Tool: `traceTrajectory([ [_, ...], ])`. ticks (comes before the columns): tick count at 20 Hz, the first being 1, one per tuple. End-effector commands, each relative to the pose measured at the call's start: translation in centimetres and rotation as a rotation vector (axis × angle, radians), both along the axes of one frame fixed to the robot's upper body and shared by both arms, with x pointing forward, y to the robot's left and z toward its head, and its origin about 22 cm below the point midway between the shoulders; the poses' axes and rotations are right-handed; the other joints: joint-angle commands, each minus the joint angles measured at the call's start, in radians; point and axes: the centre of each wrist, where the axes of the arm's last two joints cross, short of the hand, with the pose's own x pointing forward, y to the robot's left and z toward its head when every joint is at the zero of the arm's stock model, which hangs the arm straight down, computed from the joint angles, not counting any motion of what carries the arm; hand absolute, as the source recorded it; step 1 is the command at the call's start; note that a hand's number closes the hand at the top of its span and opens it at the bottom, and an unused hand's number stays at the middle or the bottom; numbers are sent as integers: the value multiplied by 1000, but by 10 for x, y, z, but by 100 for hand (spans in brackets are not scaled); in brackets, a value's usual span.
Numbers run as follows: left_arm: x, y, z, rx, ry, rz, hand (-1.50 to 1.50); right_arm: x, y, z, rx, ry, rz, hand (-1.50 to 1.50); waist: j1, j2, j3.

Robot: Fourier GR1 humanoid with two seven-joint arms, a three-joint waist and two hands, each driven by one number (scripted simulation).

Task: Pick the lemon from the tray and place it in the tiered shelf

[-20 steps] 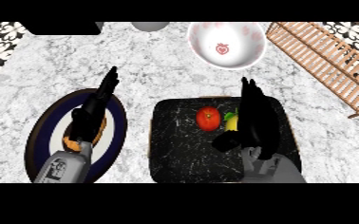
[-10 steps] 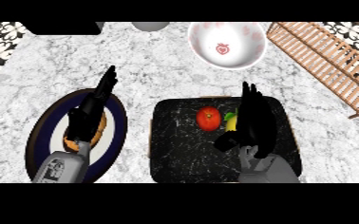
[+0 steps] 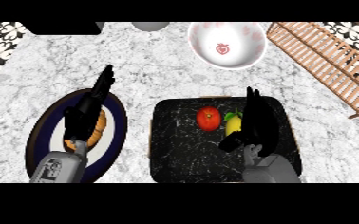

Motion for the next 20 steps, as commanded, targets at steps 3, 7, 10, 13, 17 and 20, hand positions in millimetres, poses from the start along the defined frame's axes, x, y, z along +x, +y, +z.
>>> traceTrajectory([
  [3,7,0,-13,-12,-6,3,0,5,-2,-5,0,56,-30,-150,-1,1,0],
  [7,6,3,9,-7,-7,-11,0,-20,18,-15,-13,92,6,150,0,-1,0],
  [10,6,-8,2,-1,-5,-4,0,-4,21,-21,-81,110,48,150,1,0,0],
  [13,4,-25,10,-5,-1,2,0,-5,15,-16,-119,77,69,150,0,0,0],
  [17,8,7,-6,11,1,-12,0,-4,21,-9,-109,37,70,150,-1,0,0],
  [20,5,-11,1,10,-3,-14,0,24,24,-5,-68,-21,-50,150,11,2,0],
])
